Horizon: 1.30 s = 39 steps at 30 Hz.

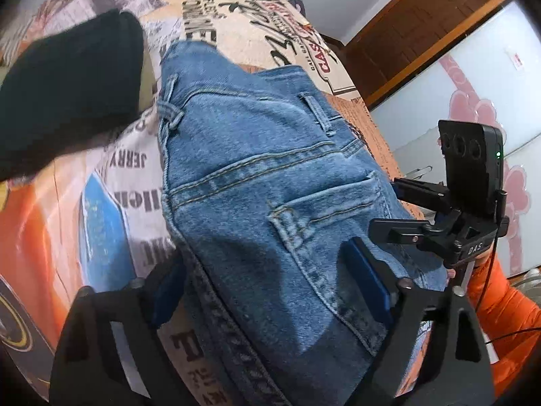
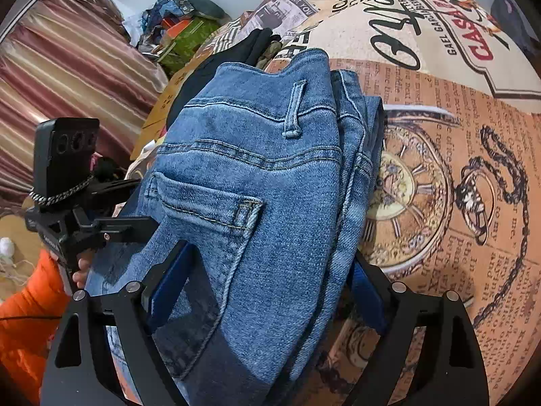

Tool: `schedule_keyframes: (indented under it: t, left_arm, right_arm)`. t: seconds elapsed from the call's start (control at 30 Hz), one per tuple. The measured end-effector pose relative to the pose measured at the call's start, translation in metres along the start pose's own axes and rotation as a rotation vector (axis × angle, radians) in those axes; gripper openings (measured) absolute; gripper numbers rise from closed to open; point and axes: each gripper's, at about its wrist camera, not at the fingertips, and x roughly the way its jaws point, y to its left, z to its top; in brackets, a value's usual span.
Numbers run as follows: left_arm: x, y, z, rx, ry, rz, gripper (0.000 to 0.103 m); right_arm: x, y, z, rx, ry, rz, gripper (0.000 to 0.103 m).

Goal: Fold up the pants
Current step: 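Lift and carry the folded jeans with both grippers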

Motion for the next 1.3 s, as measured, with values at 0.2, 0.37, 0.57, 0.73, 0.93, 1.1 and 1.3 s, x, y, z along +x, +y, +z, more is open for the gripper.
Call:
schedule_keyframes:
  t: [0.2, 0.37, 0.57, 0.73, 0.93, 1.1, 1.3]
  left_arm:
    - [-0.010, -0.023, -0.001, 0.090, -0.045, 0.086, 0.071]
    - [-0.023, -0.030, -0.006, 0.101, -0.084, 0.101, 0.062]
    - [-0.054, -0.050, -0.017, 0.155, -0.175, 0.146, 0.059]
    - [-0.089, -0.061, -0.024, 0.190, -0.263, 0.181, 0.059]
    - [-0.131, -0.057, -0.021, 0.193, -0.354, 0.206, 0.059]
    - [-0.164, -0.040, -0.013, 0.172, -0.424, 0.221, 0.059]
    - [-0.201, -0.012, 0.009, 0.149, -0.501, 0.246, 0.059]
  right_arm:
    - [-0.006, 0.017, 0.000, -0.048, -0.039, -0.063, 0.063]
    - [-0.020, 0.031, -0.006, -0.084, -0.067, -0.102, 0.055]
    - [-0.044, 0.058, -0.013, -0.144, -0.139, -0.134, 0.048]
    - [-0.062, 0.077, -0.013, -0.176, -0.194, -0.139, 0.047]
    - [-0.074, 0.113, 0.000, -0.237, -0.263, -0.146, 0.047]
    - [-0.074, 0.136, 0.021, -0.279, -0.307, -0.136, 0.047]
    - [-0.064, 0.161, 0.062, -0.335, -0.357, -0.126, 0.047]
